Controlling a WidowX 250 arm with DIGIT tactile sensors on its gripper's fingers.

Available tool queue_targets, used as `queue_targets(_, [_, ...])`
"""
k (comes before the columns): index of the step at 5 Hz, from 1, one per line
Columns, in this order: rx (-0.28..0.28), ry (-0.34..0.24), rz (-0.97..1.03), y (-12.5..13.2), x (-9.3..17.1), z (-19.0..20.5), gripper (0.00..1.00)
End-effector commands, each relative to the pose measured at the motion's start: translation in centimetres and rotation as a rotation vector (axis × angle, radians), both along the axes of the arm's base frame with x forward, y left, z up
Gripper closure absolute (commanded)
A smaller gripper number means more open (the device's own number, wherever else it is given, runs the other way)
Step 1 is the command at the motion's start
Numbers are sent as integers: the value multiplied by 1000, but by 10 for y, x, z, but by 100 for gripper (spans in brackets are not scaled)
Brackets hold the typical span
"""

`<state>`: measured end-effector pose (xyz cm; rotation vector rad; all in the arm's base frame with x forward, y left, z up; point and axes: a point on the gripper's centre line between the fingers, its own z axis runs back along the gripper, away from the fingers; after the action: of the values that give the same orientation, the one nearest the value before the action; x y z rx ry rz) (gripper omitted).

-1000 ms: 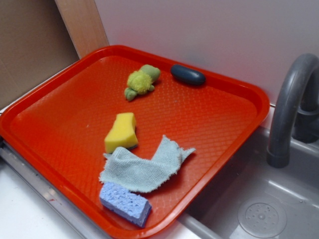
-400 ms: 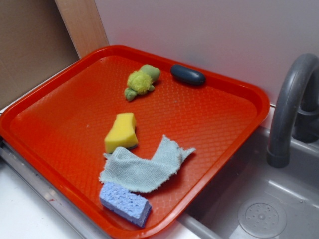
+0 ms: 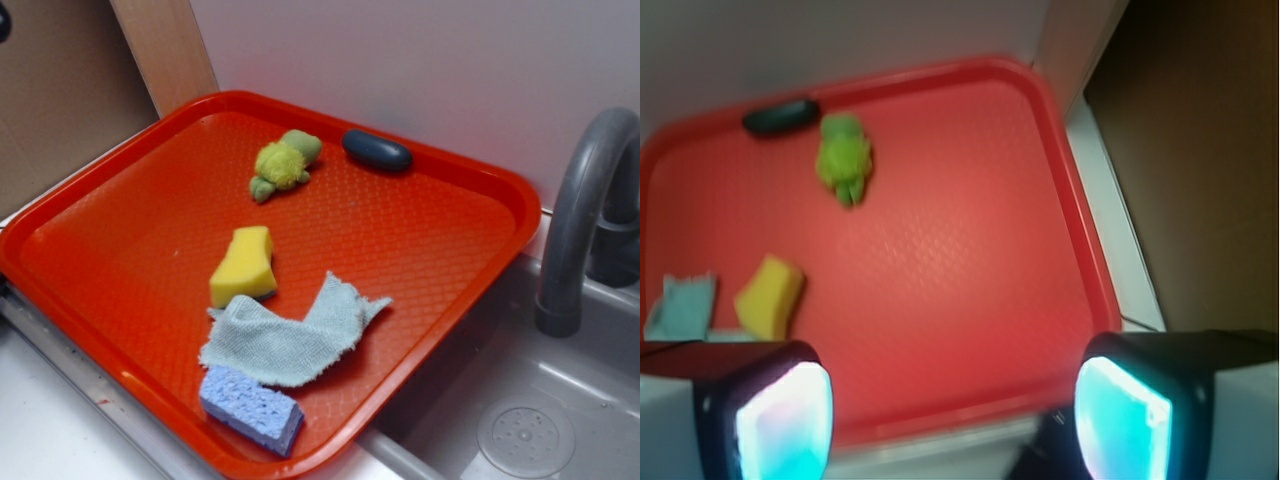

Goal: Grab the green animal.

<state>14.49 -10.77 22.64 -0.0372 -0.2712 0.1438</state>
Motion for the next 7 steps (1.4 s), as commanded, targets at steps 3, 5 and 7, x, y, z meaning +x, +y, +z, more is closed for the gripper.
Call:
queue_targets(3, [-38, -178, 56, -46, 98, -60, 0])
queue_targets(5, [1, -142, 8, -68, 130, -113, 0])
queue_targets(7, [33, -117, 49, -55, 173, -156, 0])
